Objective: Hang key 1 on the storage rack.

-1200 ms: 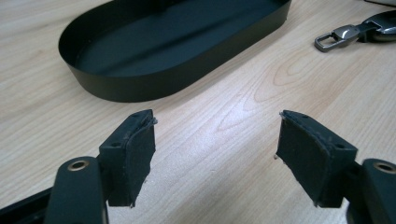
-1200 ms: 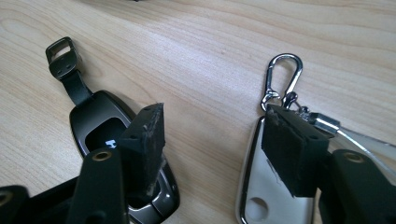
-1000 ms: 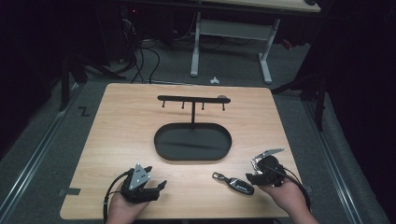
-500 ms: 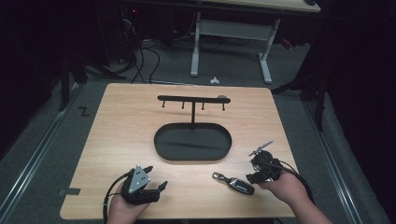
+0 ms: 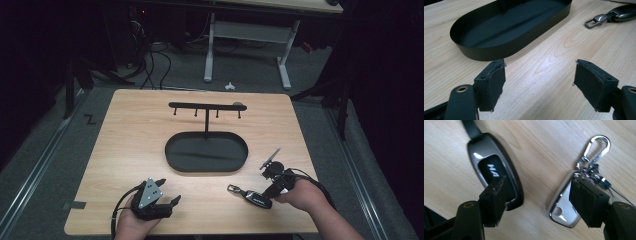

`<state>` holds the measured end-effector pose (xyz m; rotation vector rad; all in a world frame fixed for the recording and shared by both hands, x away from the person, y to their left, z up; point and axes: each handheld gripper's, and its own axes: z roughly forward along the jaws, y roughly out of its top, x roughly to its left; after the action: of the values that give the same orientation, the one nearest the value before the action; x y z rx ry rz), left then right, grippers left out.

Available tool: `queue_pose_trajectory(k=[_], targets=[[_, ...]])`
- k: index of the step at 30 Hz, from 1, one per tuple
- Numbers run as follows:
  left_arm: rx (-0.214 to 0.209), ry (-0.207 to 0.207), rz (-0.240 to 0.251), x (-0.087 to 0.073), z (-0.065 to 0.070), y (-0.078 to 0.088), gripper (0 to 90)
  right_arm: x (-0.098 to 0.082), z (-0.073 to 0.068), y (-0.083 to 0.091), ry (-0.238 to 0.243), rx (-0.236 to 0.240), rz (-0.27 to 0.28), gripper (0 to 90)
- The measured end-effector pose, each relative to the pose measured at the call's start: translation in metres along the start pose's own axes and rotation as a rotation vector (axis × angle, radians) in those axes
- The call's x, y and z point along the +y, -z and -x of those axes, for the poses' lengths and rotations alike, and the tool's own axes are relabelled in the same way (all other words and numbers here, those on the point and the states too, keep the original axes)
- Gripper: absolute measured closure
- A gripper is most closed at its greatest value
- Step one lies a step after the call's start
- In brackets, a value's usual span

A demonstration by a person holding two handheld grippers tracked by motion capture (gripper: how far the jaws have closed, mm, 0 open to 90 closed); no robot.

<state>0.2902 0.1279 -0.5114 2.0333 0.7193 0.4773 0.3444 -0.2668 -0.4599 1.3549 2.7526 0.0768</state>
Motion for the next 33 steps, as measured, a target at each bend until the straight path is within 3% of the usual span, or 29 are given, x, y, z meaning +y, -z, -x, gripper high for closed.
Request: queue_pose_trajectory(k=[10,14,23,28,33], targets=[[-0.005,-0.016,-0.011,0.0,0.002,-0.002,25.6,0.011,-0.021,-0.004,0.081,0.032,0.033,26.6],[-0.006,-0.018,-0.011,0.0,0.002,-0.002,25.6,0.018,-0.029,-0.008,0.095,0.053,0.026,32.4],[-0.009,-0.019,-0.013,-0.001,0.002,-0.002,25.7,0.035,-0.043,-0.018,0.175,0.048,0.035,35.9],[-0.009,-0.018,-0.013,-0.001,0.002,-0.002,25.8,0.043,-0.048,-0.022,0.183,0.049,0.038,40.9],[-0.01,-0.019,-0.014,-0.001,0.002,-0.002,25.8,0.046,-0.049,-0.025,0.186,0.054,0.04,51.9]])
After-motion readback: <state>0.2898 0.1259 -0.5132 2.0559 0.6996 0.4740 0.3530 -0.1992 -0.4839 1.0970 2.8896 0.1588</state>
